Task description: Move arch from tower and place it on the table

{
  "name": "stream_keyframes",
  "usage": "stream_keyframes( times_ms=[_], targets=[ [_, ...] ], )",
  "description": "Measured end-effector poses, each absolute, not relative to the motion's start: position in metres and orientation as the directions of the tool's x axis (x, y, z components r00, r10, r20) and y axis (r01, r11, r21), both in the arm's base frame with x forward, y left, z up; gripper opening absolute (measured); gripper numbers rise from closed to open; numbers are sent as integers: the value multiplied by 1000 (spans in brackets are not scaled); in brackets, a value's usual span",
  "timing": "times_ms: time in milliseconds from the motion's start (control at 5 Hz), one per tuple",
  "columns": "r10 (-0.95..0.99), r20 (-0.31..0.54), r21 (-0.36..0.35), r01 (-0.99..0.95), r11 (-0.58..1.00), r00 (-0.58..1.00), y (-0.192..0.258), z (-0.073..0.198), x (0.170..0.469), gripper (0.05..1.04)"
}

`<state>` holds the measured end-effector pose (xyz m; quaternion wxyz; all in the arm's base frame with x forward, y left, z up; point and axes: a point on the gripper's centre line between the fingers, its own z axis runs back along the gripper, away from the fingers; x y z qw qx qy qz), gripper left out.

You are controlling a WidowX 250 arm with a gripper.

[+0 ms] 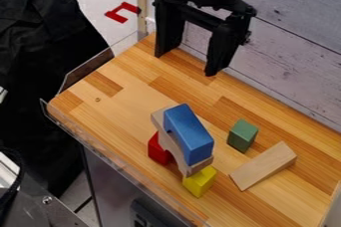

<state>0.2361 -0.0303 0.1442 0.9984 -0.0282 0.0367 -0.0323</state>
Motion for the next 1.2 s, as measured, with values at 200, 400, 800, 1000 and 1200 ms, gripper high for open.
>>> stream_keyframes(
  times_ms=[200, 400, 800, 1000, 1200],
  targets=[
    [-68, -101, -58, 62, 996, 993, -31, 137, 234, 1000],
    [144, -102, 2, -145, 989, 984, -30, 135, 233, 1000],
    [451, -46, 51, -449, 892, 891, -39, 133, 228, 1000],
    [585, -31, 54, -583, 810, 810, -45, 124, 225, 1000],
    [684, -38, 22, -684, 729, 728, -53, 114, 223, 1000]
  ],
)
